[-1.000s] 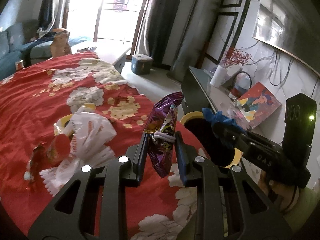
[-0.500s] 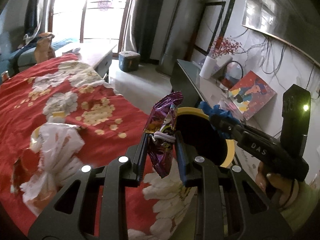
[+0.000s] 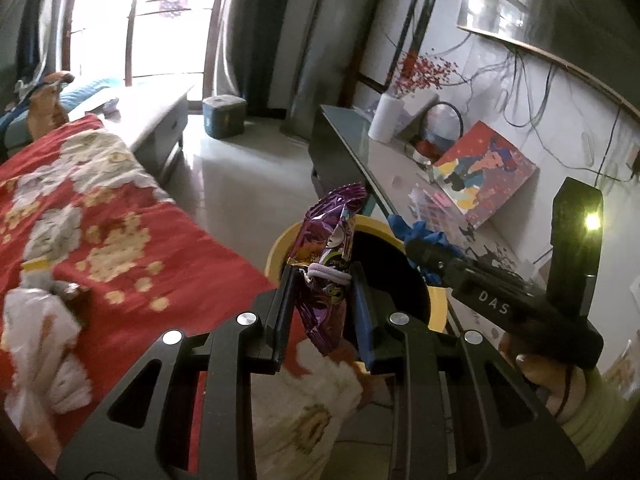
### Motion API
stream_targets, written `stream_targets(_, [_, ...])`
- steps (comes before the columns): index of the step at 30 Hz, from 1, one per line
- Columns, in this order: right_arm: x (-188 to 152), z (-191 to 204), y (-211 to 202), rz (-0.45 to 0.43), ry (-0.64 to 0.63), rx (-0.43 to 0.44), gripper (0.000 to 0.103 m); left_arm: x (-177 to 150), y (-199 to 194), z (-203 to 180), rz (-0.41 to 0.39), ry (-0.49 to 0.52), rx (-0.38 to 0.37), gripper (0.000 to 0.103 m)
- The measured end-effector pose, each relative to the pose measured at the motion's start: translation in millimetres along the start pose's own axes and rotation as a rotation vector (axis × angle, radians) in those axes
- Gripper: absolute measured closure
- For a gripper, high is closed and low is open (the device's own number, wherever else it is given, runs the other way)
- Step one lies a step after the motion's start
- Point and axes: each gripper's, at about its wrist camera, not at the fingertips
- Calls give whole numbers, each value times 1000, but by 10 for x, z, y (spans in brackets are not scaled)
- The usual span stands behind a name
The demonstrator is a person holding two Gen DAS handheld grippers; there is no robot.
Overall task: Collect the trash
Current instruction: 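Carry both items over the yellow-rimmed bin and open both tools to drop them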
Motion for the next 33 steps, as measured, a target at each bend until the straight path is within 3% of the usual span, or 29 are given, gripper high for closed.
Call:
stream_targets(18, [-137, -510, 198, 69, 102, -56, 75, -50, 838, -157, 137, 26, -44, 81])
stream_targets(23, [-163, -579, 237, 83, 118, -78, 63, -46, 978, -117, 156, 20, -60, 72])
stream_targets(28, [-148, -603, 227, 76, 122, -101, 50, -16, 976, -61, 145, -13, -57, 49])
stream_targets(33, [-128, -576, 174, 59, 111, -119, 41, 8, 886, -15, 119, -37, -46, 36])
Point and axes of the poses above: each gripper's, at about its wrist camera, not at the fingertips, and y roughly the way its jaws point, z to its left, x to its top, and after that the axes turned 5 degrees about -y, right-handed
